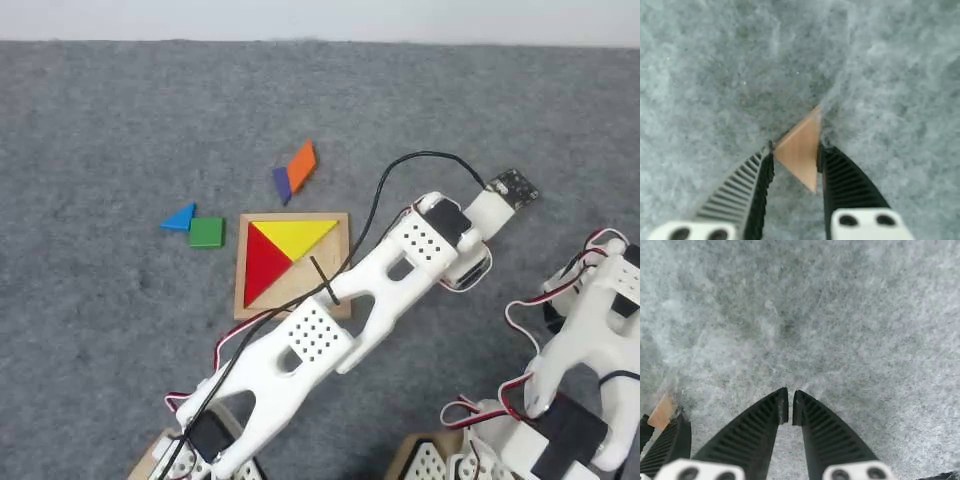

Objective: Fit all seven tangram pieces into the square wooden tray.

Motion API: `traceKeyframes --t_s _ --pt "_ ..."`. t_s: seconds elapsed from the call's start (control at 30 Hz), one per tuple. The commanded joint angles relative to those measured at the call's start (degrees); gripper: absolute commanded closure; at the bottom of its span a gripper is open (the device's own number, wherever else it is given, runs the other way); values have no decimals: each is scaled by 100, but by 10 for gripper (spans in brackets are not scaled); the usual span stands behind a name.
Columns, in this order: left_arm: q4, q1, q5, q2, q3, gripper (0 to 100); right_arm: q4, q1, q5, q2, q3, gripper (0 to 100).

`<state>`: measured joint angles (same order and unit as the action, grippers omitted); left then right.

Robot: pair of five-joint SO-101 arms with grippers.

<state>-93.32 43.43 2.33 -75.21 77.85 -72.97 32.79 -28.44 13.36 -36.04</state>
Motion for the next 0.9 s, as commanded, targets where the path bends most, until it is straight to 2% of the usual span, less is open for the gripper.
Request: traceKeyframes --t_s 0.0,0.23,0.7,0.77,0.87 --pt "-202 26 -70 413 22 903 22 145 70 338 53 969" --pt "-545 53 -510 413 22 953 -127 479 79 338 185 968" --pt "-721 35 -536 413 13 953 -251 716 88 338 299 968" --pt "-703 26 -527 413 22 941 -251 716 88 338 299 968" --pt "-659 -53 -492 413 48 865 -251 716 88 338 299 968"
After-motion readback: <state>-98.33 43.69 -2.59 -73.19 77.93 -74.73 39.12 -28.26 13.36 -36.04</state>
